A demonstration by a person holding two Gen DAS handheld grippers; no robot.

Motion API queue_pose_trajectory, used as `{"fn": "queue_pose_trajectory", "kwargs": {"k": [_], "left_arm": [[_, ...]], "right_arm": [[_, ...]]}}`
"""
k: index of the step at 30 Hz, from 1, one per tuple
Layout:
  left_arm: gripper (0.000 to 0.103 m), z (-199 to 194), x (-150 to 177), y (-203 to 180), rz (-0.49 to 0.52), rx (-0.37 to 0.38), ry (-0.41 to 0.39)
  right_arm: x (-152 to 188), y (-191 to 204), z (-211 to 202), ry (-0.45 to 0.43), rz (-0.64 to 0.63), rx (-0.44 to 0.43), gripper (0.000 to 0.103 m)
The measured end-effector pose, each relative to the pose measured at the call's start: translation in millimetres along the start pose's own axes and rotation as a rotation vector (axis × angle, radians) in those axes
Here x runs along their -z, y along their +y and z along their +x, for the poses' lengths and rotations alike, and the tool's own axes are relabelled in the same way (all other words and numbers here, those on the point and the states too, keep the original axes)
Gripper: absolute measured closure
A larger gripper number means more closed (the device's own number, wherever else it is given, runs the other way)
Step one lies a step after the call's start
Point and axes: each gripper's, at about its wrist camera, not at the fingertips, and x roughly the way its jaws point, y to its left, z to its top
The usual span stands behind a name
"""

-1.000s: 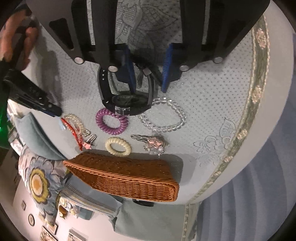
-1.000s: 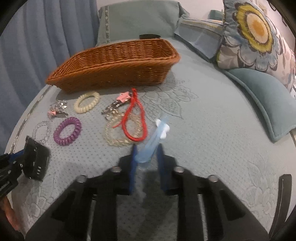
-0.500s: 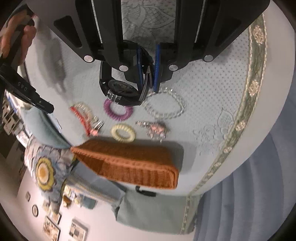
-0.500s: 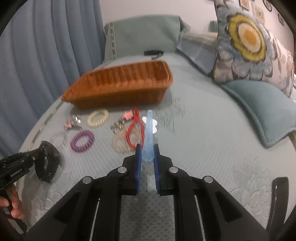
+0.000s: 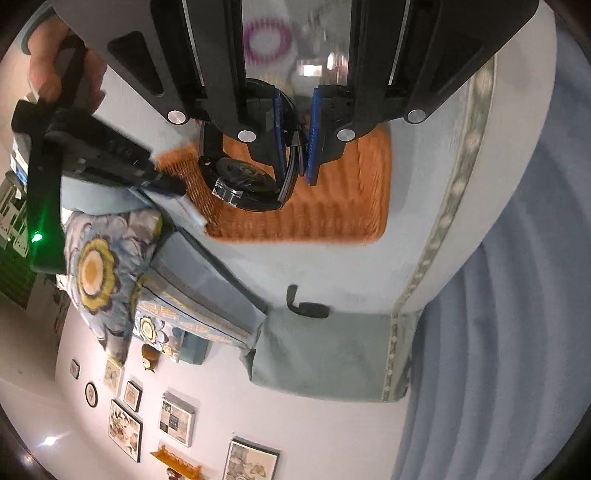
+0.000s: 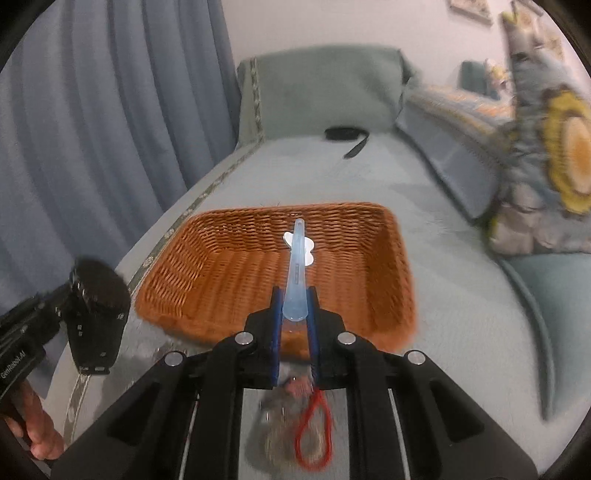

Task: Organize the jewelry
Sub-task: 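Carry both items over the wicker basket and open both tools to drop them, then grasp the purple coil hair tie with the left tool while the right tool grasps the red cord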

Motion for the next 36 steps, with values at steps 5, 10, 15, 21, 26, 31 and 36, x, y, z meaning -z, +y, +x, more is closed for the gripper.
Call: {"fn": "queue_pose_trajectory", "kwargs": {"k": [5, 10, 15, 21, 26, 31, 36], "left_arm": [[0.094, 66.0, -23.0, 1.0, 0.021, -0.029, 0.065], [0.094, 112.0, -20.1, 4.5, 0.021, -0.046, 0.154], [0.094, 132.9, -8.0, 4.7, 0.039, -0.067, 0.210], [0.069, 125.9, -1.4, 8.3, 0.035, -0.061, 0.204], [0.066, 82.7, -2.4, 9.6, 0.004, 0.003, 0.141], [0.064, 20.1, 8.6, 7.0, -0.027, 0.070, 0.057], [0.064, -33.0, 39.2, 8.8, -0.067, 0.117, 0.020]], "right_arm": [[-12.8, -9.5, 58.2, 0.132, 0.037, -0.023, 0.093], [-7.7, -17.0, 84.8, 0.198, 0.044, 0.005, 0.093], [-2.3, -17.1, 94.0, 0.221, 0.026, 0.026, 0.092], [-4.0, -18.6, 79.7, 0.195, 0.040, 0.020, 0.074], [2.4, -21.2, 41.0, 0.145, 0.058, -0.024, 0.065], [23.8, -18.0, -13.6, 0.077, 0.041, -0.051, 0.065], [62.9, -12.0, -51.9, 0.032, 0.013, -0.056, 0.065]]}}
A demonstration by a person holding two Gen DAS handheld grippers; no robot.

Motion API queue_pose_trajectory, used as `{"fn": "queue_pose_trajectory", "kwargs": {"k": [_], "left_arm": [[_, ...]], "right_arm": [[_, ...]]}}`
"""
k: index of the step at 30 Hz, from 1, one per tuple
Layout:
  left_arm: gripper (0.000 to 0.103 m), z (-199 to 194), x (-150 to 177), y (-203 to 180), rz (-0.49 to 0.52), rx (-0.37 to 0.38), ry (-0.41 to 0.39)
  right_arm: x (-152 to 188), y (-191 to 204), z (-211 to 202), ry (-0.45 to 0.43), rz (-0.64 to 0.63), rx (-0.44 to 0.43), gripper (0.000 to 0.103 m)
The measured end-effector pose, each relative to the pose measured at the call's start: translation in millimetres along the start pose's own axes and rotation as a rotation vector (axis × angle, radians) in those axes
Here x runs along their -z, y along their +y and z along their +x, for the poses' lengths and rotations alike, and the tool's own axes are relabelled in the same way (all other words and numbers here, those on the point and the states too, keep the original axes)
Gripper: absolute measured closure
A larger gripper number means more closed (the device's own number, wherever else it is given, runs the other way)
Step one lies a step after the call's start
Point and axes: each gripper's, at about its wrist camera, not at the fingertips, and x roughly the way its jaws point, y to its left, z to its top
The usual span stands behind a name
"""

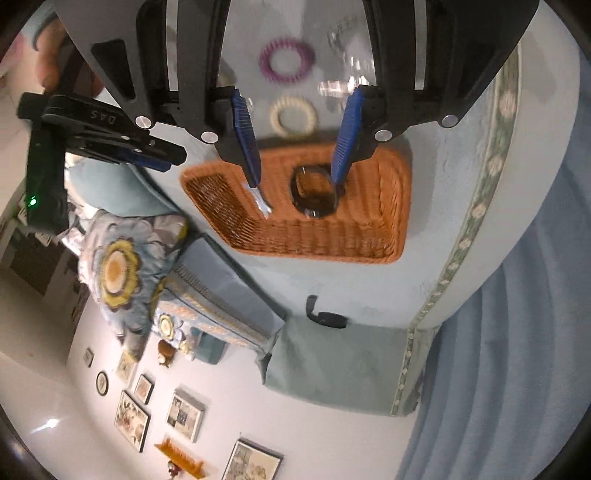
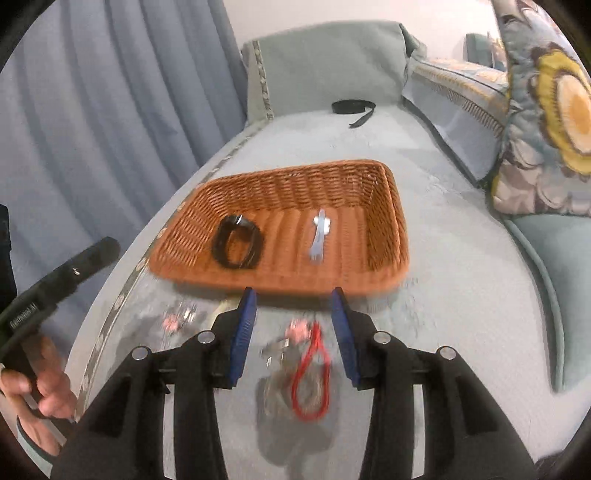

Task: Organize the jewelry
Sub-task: 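Grasp the purple coil hair tie with the left tool while the right tool grasps the red cord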

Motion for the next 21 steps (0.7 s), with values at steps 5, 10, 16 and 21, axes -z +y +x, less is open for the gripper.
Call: {"fn": "queue_pose_trajectory", "kwargs": {"k": [5, 10, 16, 21], "left_arm": [[0.065, -15.7, 35.1, 2.4, -0.037, 0.027, 0.022], [0.067, 4.9, 64.7, 2.4, -0.044, 0.044, 0.095], [0.076, 28.8, 81.0, 10.2, -0.082, 0.064, 0.176], [0.076, 40.0, 86.6, 11.1, -0.097, 0.050, 0.190]], "right_arm": [[42.5, 0.9, -5.1, 0.008, -0.010, 0.017, 0.065], [70.8, -2.8, 0.4, 0.012, -0.023, 0.045, 0.065], [77.0, -2.5, 6.3, 0.038, -0.032, 0.042, 0.068], [82.4, 8.3, 16.4, 0.057, -0.076, 0.060, 0.071]]}}
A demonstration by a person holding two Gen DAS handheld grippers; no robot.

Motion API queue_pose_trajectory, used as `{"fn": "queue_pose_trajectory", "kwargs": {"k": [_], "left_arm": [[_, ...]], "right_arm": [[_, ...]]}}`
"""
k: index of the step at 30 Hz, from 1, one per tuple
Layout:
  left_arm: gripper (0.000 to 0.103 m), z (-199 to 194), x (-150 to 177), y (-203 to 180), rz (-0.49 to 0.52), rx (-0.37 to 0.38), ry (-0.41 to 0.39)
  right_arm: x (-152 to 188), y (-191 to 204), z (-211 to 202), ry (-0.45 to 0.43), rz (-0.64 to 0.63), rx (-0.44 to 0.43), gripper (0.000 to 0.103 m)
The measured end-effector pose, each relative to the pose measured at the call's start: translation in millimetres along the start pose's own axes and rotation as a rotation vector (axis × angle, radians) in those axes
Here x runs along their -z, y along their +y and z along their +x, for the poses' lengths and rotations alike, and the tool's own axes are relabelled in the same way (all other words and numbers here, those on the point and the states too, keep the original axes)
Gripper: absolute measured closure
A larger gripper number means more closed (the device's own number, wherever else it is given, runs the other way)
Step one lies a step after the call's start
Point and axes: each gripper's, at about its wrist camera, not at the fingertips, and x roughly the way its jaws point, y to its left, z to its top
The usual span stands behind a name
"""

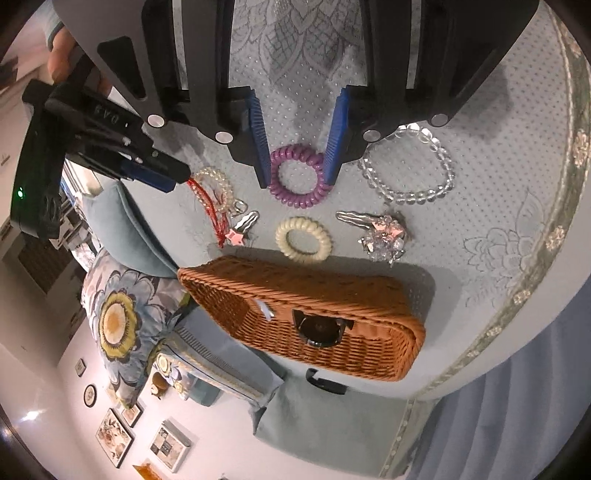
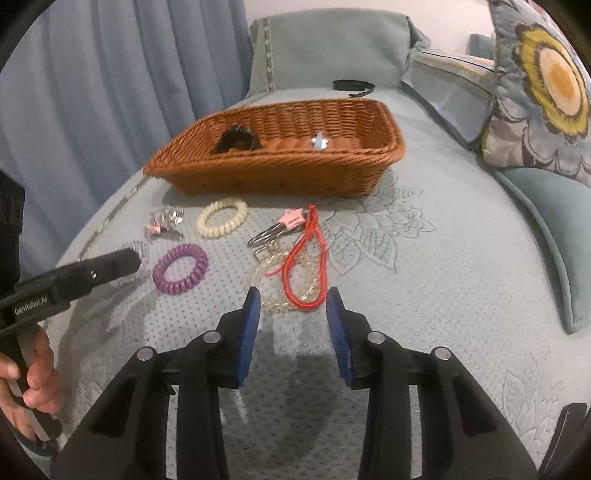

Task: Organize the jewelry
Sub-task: 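Grasp the purple coil hair tie with the left tool while the right tool grasps the red cord, then carry the hair tie and red cord into the basket and open both tools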

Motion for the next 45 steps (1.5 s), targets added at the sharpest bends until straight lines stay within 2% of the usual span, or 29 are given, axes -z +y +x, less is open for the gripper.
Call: {"fn": "queue_pose_trajectory", "kwargs": {"k": [4, 9, 11, 12, 13, 21, 30, 31, 34, 36, 38, 45], "left_arm": [[0.076, 11.4, -4.0, -1.6, 0.012, -0.036, -0.006], [0.076, 24.0, -3.6, -9.5, 0.064, -0.073, 0.009], [0.076, 27.8, -2.4, -10.9, 0.073, -0.092, 0.014], [0.076, 28.6, -2.7, -10.8, 0.073, -0.097, 0.015], [0.076, 28.6, -2.5, -11.1, 0.073, -0.097, 0.014], [0.076, 31.9, 0.9, -10.6, 0.075, -0.113, 0.037], [0.076, 36.7, 3.0, -14.0, 0.096, -0.136, 0.045], [0.080, 37.7, 2.7, -15.1, 0.100, -0.143, 0.045], [0.092, 39.2, 2.8, -15.0, 0.098, -0.149, 0.048], [0.092, 38.8, 2.5, -12.2, 0.086, -0.135, 0.048], [0.092, 38.7, 3.0, -10.6, 0.080, -0.128, 0.048], [0.092, 38.6, 3.9, -10.2, 0.079, -0.126, 0.048]], "right_arm": [[-5.7, 5.7, 7.7, -0.006, -0.016, 0.040, 0.077], [-10.2, 7.2, 24.9, 0.030, -0.024, 0.090, 0.077], [-11.0, 5.9, 25.0, 0.029, -0.023, 0.091, 0.082], [-11.2, 4.3, 25.6, 0.035, -0.016, 0.077, 0.091], [-11.0, 0.7, 26.8, 0.044, 0.005, 0.055, 0.095], [-4.5, -46.3, 11.8, 0.048, 0.212, -0.025, 0.096], [-3.9, -58.4, -6.8, 0.039, 0.271, -0.201, 0.096], [-3.6, -60.4, -6.8, 0.043, 0.283, -0.212, 0.096], [-4.4, -58.4, -4.5, 0.077, 0.247, -0.196, 0.096], [-4.6, -52.2, -1.4, 0.128, 0.186, -0.222, 0.096], [-3.1, -45.5, -1.2, 0.162, 0.122, -0.206, 0.096], [-2.4, -56.2, -7.6, 0.162, 0.108, -0.154, 0.096]]}}
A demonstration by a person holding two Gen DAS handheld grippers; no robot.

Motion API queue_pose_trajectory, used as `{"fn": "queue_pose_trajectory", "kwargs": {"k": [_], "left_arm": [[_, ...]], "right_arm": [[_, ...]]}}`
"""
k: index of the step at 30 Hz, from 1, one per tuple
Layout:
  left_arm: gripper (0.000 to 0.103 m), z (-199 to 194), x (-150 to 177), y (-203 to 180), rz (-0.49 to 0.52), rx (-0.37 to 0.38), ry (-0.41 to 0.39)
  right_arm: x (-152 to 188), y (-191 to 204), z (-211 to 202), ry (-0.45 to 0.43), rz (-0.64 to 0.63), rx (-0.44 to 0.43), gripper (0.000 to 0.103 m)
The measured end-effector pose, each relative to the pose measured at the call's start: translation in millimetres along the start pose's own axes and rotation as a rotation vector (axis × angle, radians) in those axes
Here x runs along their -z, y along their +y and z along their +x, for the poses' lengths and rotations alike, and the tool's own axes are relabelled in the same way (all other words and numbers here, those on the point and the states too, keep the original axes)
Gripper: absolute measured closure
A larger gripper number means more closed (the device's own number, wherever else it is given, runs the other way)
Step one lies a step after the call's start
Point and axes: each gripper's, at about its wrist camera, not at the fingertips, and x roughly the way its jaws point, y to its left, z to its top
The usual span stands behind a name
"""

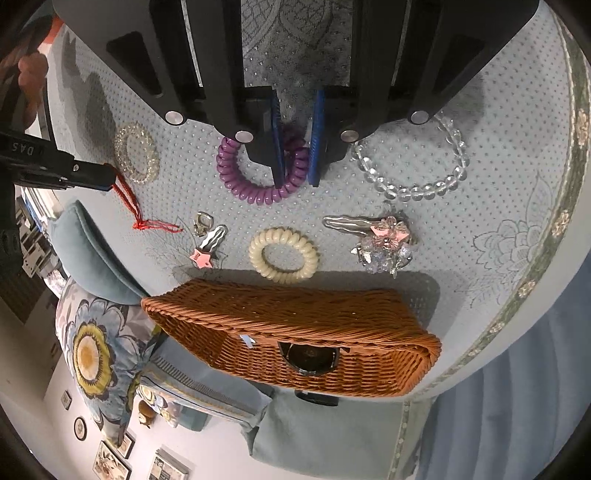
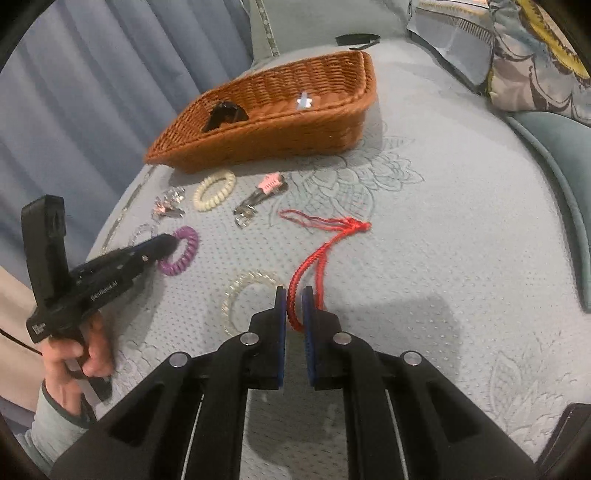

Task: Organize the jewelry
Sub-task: 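Carry the hair tie and red cord into the basket and open both tools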

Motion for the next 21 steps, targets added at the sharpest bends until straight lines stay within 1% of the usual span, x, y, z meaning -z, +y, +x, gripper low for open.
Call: {"fn": "queue_pose_trajectory", "kwargs": {"k": [2, 3, 5, 6, 8, 11, 12, 13, 15, 17, 18, 19, 20, 21], "left_arm": [[0.092, -0.8, 1.0, 0.7, 0.000, 0.000, 0.000], [0.092, -0.9, 1.2, 0.5, 0.000, -0.001, -0.001], [0.092, -1.1, 1.3, 1.2, 0.000, -0.001, -0.001], [0.092, -1.1, 1.3, 1.5, 0.000, 0.001, 0.000], [0.092, -1.3, 1.4, 1.5, -0.001, 0.001, 0.000], [0.091, -1.2, 1.6, 1.3, 0.002, -0.002, 0.001], [0.091, -1.5, 2.4, 1.1, 0.009, -0.008, 0.002], [0.091, -1.6, 3.1, -0.7, 0.024, -0.019, 0.006], [0.091, -1.8, 4.6, -6.1, 0.060, -0.046, 0.011], [0.091, -1.4, 6.0, -10.1, 0.083, -0.070, 0.011], [0.091, -1.3, 6.0, -10.8, 0.088, -0.075, 0.011], [0.091, -1.3, 6.1, -11.5, 0.094, -0.076, 0.011], [0.091, -1.8, 6.6, -11.9, 0.099, -0.083, 0.008], [0.092, -2.5, 6.6, -12.3, 0.103, -0.087, 0.006]], "right_arm": [[-2.7, -6.9, -4.6, -0.024, 0.032, -0.003, 0.096], [-3.3, -9.1, -5.3, -0.031, 0.040, 0.015, 0.096], [-3.4, -11.9, -5.1, -0.030, 0.033, 0.088, 0.096], [-3.4, -15.4, -3.4, -0.025, 0.046, 0.095, 0.096], [-3.7, -21.2, -3.1, -0.024, 0.069, 0.081, 0.096], [-4.5, -24.1, -4.6, -0.032, 0.078, 0.079, 0.094], [-3.6, -24.2, -4.9, -0.029, 0.076, 0.080, 0.089], [-3.0, -24.2, -3.8, -0.028, 0.075, 0.091, 0.080], [-2.8, -21.7, 3.5, -0.022, 0.068, 0.115, 0.069], [-1.8, -19.3, 7.2, -0.022, 0.054, 0.134, 0.069], [-1.5, -15.5, 9.6, -0.024, 0.035, 0.153, 0.070], [-1.2, -12.4, 11.0, -0.025, 0.022, 0.171, 0.072], [-1.2, -10.5, 11.4, -0.028, 0.012, 0.182, 0.081], [-1.2, -8.7, 11.9, -0.025, 0.002, 0.182, 0.096]]}}
